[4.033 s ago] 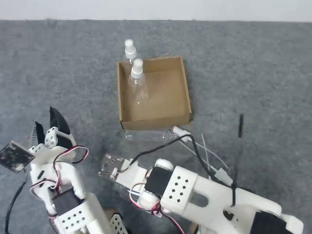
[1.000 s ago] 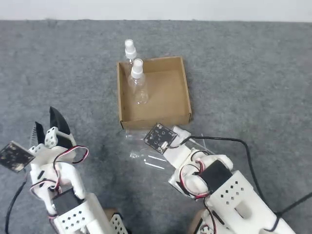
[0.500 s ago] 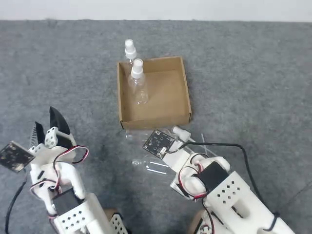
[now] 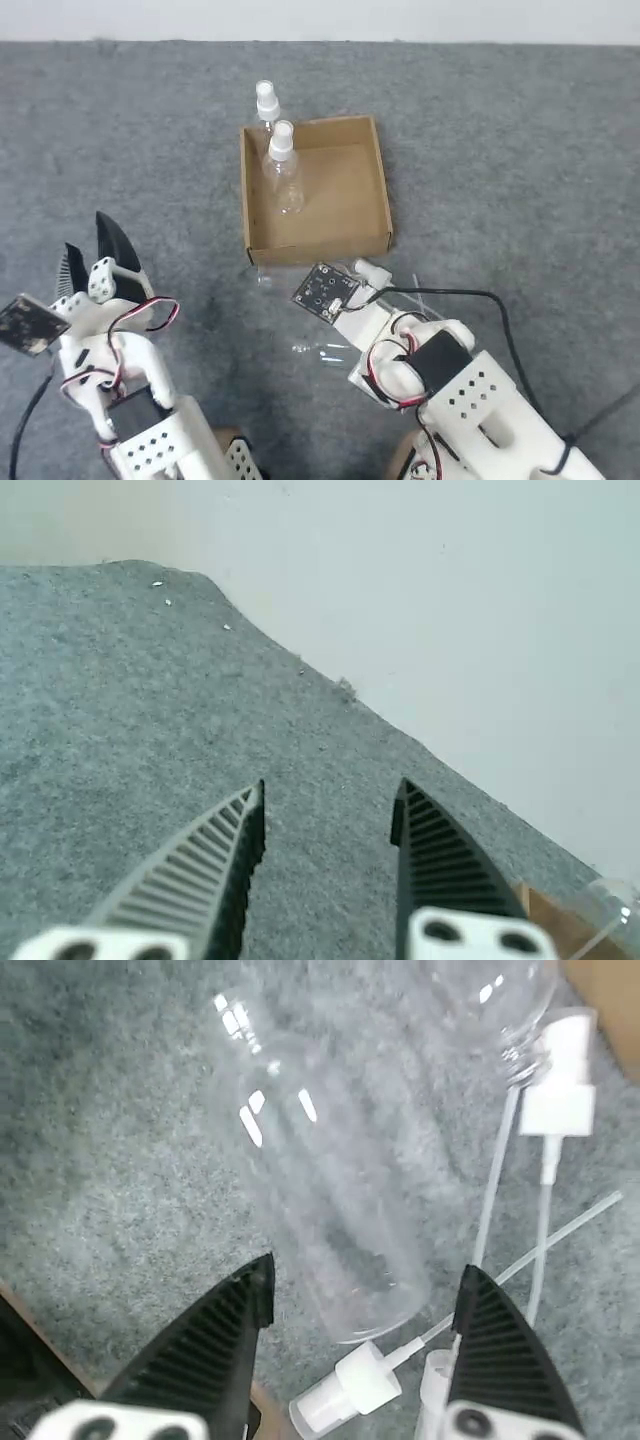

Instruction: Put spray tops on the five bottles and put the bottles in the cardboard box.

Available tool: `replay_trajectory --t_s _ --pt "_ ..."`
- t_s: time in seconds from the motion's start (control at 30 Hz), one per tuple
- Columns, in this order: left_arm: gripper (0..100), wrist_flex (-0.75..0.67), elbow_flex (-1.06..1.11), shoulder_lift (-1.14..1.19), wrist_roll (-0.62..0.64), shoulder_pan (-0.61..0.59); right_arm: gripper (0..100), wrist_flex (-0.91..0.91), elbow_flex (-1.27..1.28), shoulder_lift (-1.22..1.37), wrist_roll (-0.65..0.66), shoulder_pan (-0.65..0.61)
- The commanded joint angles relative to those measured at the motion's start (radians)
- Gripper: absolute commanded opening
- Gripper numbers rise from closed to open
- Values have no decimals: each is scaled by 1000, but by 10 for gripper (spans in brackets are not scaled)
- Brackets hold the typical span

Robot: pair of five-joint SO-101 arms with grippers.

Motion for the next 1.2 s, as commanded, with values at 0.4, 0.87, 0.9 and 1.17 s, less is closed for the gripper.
replay_trajectory --t_s 0.4,0.87,0.9,1.17 --pt "198 -38 -13 -15 -11 3 229 18 -153 -27 106 5" --pt "199 -37 -13 -15 -11 40 230 18 -180 -18 118 -18" --pt "199 -37 -13 -15 -11 40 230 18 -181 -2 117 -35" --pt "199 -37 -13 -15 -11 40 232 -5 -256 232 98 -99"
